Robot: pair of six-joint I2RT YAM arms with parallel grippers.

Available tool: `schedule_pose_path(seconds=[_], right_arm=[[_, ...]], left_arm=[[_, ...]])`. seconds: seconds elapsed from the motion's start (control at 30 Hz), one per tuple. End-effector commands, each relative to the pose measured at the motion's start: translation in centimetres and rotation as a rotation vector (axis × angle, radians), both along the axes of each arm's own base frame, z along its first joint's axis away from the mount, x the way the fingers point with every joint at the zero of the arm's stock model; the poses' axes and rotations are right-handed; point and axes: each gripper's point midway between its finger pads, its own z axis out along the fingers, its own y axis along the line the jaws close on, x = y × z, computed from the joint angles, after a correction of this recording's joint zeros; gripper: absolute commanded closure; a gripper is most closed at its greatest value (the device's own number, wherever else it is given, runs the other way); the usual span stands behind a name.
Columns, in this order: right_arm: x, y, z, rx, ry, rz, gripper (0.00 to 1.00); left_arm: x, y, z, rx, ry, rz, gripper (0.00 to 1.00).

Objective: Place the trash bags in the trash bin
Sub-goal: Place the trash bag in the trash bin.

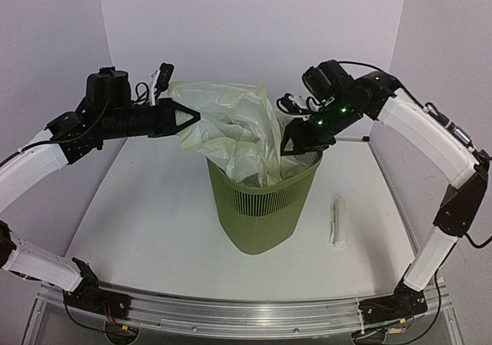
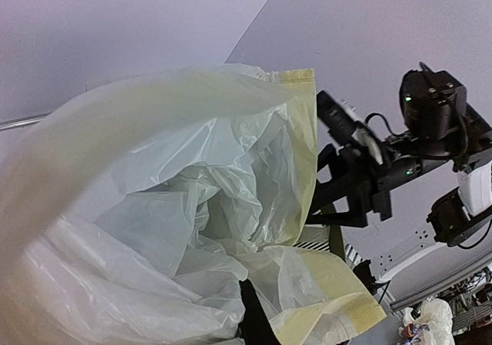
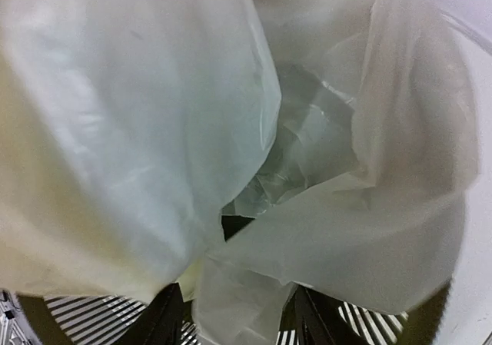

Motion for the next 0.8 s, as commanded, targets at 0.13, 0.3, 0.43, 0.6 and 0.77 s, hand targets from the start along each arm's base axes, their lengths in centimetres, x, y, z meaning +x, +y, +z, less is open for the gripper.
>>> schedule_pose_path(seconds=[0.13, 0.3, 0.43, 0.6, 0.77], right_arm=[[-1.5, -1.3, 8.7, 0.141, -0.259, 0.082, 0.35], [0.3, 2.1, 9.2, 0.169, -0.398, 0.249, 0.32], [3.9, 3.7, 7.7, 0.052, -0.496, 0.292, 0.28], [5.8, 5.8, 5.6, 0.024, -0.49, 0.34, 0.25], [9.3, 5.9, 3.6, -0.058, -0.512, 0.231, 0.39]], left_arm=[[0.4, -0.9, 1.8, -0.032, -0.043, -0.031, 1.0], [0.6, -1.3, 1.7, -0.034, -0.045, -0.043, 1.0], [0.5, -1.6, 2.1, -0.037, -0.044, -0.059, 1.0], [0.5, -1.6, 2.1, -0.038, -0.037, -0.056, 1.0], [0.5, -1.5, 2.2, -0.039, -0.039, -0.055, 1.0]])
